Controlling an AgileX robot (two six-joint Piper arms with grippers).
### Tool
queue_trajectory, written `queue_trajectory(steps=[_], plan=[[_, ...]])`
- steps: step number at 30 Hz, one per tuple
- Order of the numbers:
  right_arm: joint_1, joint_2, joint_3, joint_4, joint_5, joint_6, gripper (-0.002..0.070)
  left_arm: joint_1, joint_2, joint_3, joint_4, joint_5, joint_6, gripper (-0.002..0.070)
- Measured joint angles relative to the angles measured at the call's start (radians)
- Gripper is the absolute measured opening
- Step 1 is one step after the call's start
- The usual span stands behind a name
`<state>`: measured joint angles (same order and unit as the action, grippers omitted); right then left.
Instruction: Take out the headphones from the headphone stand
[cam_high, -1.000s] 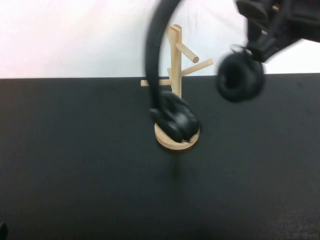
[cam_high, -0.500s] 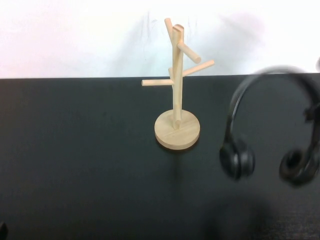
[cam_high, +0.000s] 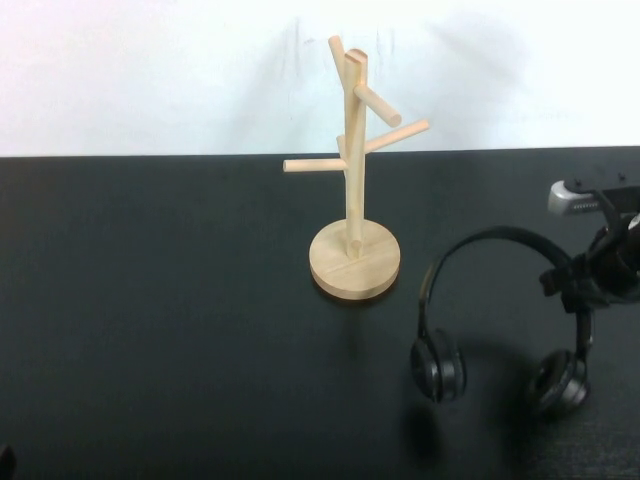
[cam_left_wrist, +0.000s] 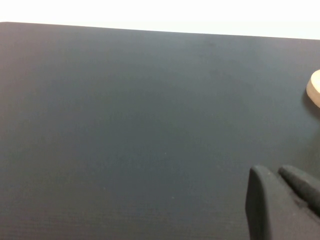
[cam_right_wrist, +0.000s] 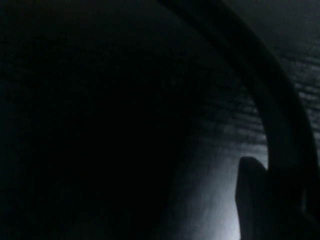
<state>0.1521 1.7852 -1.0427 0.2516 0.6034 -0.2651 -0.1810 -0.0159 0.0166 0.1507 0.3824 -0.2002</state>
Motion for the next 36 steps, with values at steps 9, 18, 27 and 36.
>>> queue_trajectory(steps=[9,18,27,36], plan=[[0.0,0.042,-0.031,-0.006,-0.038,0.006,0.0065,0.0,0.0,0.0,0.0,0.0,0.0,0.0002],[0.0,0.061,-0.031,0.001,-0.052,0.004,0.0204,0.0,0.0,0.0,0.0,0.0,0.0,0.0002],[0.0,-0.028,-0.031,0.007,0.023,0.004,0.0292,0.0,0.0,0.0,0.0,0.0,0.0,0.0002],[0.0,-0.278,-0.031,0.007,0.205,0.002,0.0069,0.0,0.0,0.0,0.0,0.0,0.0,0.0002]])
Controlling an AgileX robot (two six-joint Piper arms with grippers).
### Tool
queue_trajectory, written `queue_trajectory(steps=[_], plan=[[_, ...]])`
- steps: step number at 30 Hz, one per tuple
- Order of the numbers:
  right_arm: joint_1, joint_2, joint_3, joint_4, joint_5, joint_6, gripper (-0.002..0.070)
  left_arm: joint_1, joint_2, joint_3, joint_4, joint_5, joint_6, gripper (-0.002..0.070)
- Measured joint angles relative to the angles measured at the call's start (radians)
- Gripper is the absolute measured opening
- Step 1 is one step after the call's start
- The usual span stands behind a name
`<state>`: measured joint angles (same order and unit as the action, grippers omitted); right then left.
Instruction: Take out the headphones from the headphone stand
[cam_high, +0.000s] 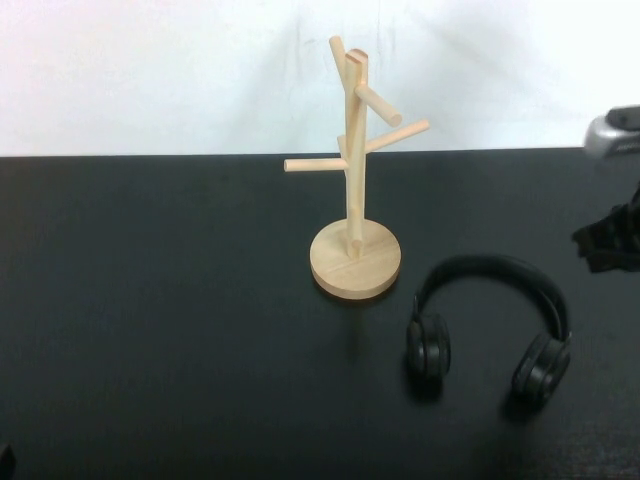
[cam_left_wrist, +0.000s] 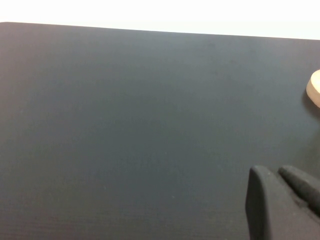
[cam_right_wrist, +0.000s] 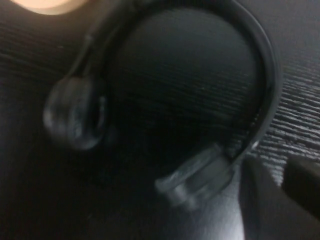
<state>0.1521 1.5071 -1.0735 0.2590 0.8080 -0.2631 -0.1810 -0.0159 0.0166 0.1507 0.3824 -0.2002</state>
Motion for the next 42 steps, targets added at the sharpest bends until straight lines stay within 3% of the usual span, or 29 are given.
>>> queue_trajectory(steps=[5,25,32,38,42], plan=[[0.0,-0.19,0.0,0.0,0.101,0.005,0.0002,0.0,0.0,0.0,0.0,0.0,0.0,0.0002],[0.009,-0.906,0.197,-0.003,0.244,0.081,-0.0007,0.0,0.0,0.0,0.0,0.0,0.0,0.0002],[0.011,-1.009,0.198,-0.02,0.251,0.082,-0.0006,0.0,0.0,0.0,0.0,0.0,0.0,0.0002],[0.011,-1.021,0.198,-0.208,0.244,0.08,-0.0007,0.0,0.0,0.0,0.0,0.0,0.0,0.0002],[0.011,-1.009,0.211,-0.312,0.143,0.079,-0.0007,0.0,0.0,0.0,0.0,0.0,0.0,0.0002]])
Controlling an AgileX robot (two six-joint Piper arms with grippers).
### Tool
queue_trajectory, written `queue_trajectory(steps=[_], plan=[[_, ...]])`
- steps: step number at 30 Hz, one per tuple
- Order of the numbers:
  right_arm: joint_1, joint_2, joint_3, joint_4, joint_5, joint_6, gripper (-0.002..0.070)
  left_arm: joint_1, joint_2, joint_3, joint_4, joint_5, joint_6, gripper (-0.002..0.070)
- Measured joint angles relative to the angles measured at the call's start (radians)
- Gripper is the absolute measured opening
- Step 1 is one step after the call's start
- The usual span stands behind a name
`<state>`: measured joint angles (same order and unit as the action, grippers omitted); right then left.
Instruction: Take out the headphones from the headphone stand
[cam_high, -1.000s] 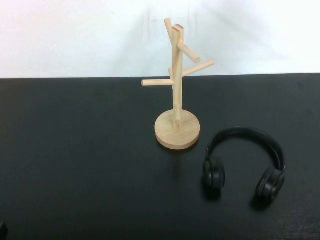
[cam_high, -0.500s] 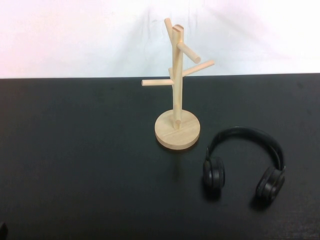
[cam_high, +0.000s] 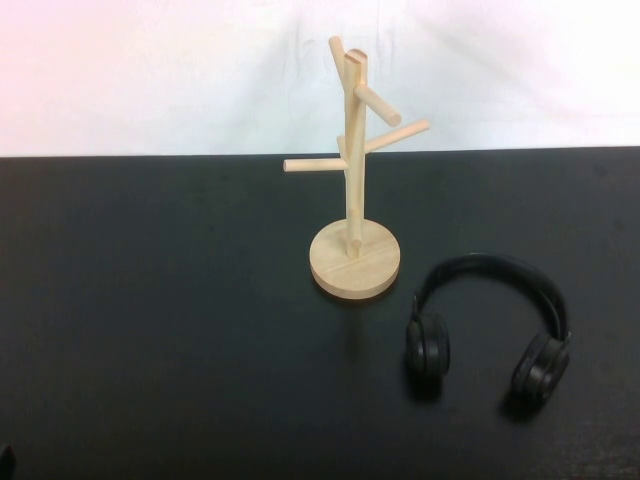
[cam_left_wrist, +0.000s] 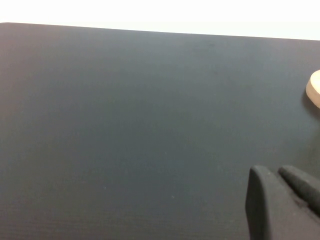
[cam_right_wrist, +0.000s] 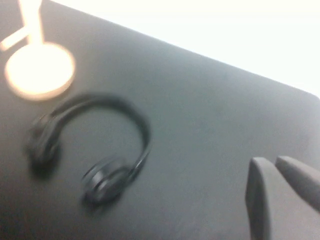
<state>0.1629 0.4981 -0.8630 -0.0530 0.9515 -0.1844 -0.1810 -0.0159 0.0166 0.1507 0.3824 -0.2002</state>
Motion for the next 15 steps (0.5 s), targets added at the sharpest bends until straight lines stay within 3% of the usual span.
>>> queue_trajectory(steps=[5,15], plan=[[-0.051,-0.08,0.174,0.028,-0.255,0.061,-0.0007,0.0,0.0,0.0,0.0,0.0,0.0,0.0002],[-0.121,-0.331,0.748,0.127,-0.659,0.106,-0.0007,0.0,0.0,0.0,0.0,0.0,0.0,0.0002]])
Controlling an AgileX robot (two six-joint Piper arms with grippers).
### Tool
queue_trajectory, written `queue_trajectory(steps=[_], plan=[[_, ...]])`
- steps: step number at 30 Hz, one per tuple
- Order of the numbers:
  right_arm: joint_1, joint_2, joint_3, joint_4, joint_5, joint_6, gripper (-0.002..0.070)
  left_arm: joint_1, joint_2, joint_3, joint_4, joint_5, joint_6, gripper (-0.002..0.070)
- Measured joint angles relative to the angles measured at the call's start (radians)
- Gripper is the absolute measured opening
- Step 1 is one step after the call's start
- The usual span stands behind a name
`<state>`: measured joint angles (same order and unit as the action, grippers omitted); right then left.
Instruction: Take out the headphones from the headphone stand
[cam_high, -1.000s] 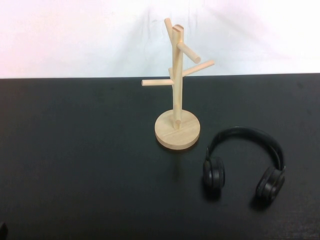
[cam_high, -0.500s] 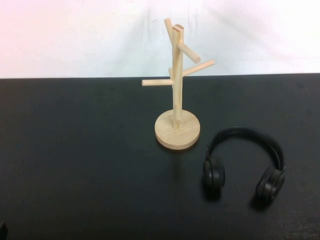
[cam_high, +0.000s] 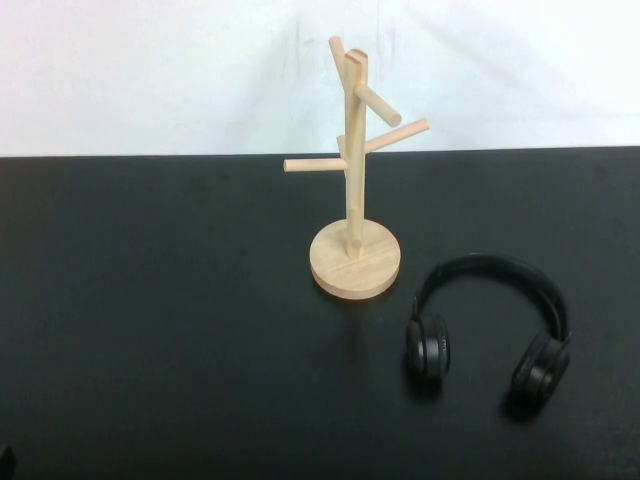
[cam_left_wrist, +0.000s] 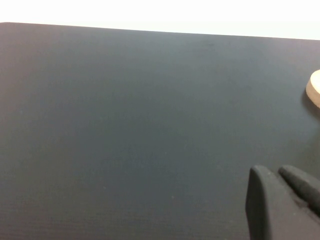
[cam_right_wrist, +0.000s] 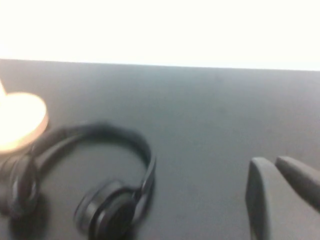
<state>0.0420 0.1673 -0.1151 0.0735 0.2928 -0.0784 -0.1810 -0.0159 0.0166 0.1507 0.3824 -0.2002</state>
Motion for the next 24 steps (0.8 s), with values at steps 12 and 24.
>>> queue_trajectory(steps=[12,24], plan=[[0.0,-0.175,0.141,-0.011,0.088,0.0,-0.0008,0.0,0.0,0.0,0.0,0.0,0.0,0.0002],[-0.002,-0.175,0.141,-0.005,0.091,0.028,-0.0008,0.0,0.0,0.0,0.0,0.0,0.0,0.0002]])
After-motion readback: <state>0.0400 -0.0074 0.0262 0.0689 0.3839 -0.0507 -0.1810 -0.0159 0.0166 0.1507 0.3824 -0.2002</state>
